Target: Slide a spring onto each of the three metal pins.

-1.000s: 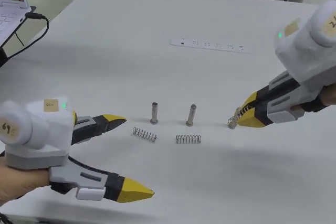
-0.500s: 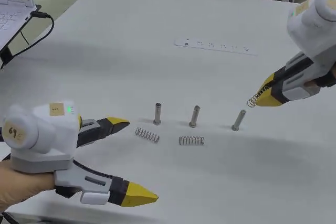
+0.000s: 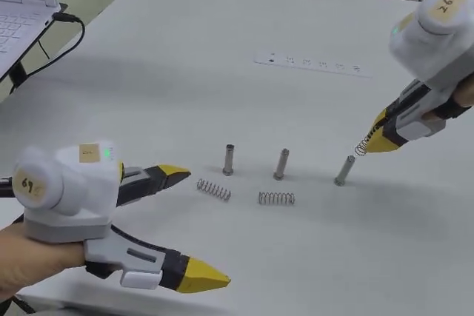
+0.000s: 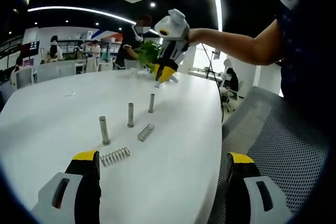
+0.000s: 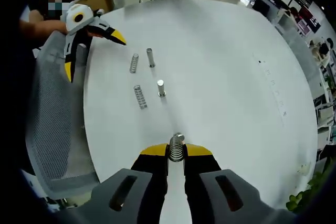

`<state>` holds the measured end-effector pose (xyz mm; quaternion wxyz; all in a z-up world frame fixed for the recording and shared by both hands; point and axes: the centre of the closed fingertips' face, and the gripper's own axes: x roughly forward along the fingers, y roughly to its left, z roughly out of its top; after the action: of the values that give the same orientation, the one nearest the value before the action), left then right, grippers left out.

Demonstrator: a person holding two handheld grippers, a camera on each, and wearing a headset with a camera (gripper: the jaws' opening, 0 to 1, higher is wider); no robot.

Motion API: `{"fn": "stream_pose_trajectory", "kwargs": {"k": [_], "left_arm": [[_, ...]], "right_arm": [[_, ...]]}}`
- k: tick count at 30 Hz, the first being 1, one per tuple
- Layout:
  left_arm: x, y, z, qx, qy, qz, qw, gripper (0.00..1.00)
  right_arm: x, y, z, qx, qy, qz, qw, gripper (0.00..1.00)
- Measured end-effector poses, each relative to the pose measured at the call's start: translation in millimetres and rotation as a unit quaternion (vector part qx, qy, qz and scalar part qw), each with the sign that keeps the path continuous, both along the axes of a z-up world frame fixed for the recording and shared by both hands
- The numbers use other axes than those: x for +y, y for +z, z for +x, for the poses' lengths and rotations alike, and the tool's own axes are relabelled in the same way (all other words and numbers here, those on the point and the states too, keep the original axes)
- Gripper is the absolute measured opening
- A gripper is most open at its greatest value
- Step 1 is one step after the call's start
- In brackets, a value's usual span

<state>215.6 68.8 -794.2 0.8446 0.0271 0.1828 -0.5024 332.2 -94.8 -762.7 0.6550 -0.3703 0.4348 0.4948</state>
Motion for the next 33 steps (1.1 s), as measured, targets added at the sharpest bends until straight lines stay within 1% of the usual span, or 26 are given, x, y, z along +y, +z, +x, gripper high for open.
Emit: {"fn": "stream_pose_trajectory", "kwargs": {"k": [3,7,17,26,30,33], "left_arm": [[0.5,-0.7,-0.1,0.001,0.0,0.001,1.0,0.98],[0.6,-1.1,-0.2,0.002,0.0,0.0,1.0,0.98],[0.6,-1.6,-0.6,0.004,-0.001,-0.001,1.0,0.97],[0.6,-2.0,-0.6,0.006,-0.002,-0.001,1.0,0.95],[0.3,-2.1,-0.9,0.006,-0.002,-0.001,1.0,0.94],[0.4,-2.2,-0.6,0.006,-0.002,-0.001,1.0,0.94]], "right_arm": [[-0.5,-4.1,2.6,0.006,-0.002,-0.002,1.0,0.08],[-2.6,-9.5,6.2,0.01,0.0,-0.012,0.9999,0.08],[-1.0,-17.4,11.9,0.023,-0.002,-0.013,0.9997,0.08],[0.0,-26.6,15.3,0.03,0.0,-0.019,0.9994,0.08],[-1.3,-32.8,17.4,0.029,0.003,-0.03,0.9991,0.08],[-0.2,-36.7,18.9,0.032,0.003,-0.031,0.999,0.08]]}}
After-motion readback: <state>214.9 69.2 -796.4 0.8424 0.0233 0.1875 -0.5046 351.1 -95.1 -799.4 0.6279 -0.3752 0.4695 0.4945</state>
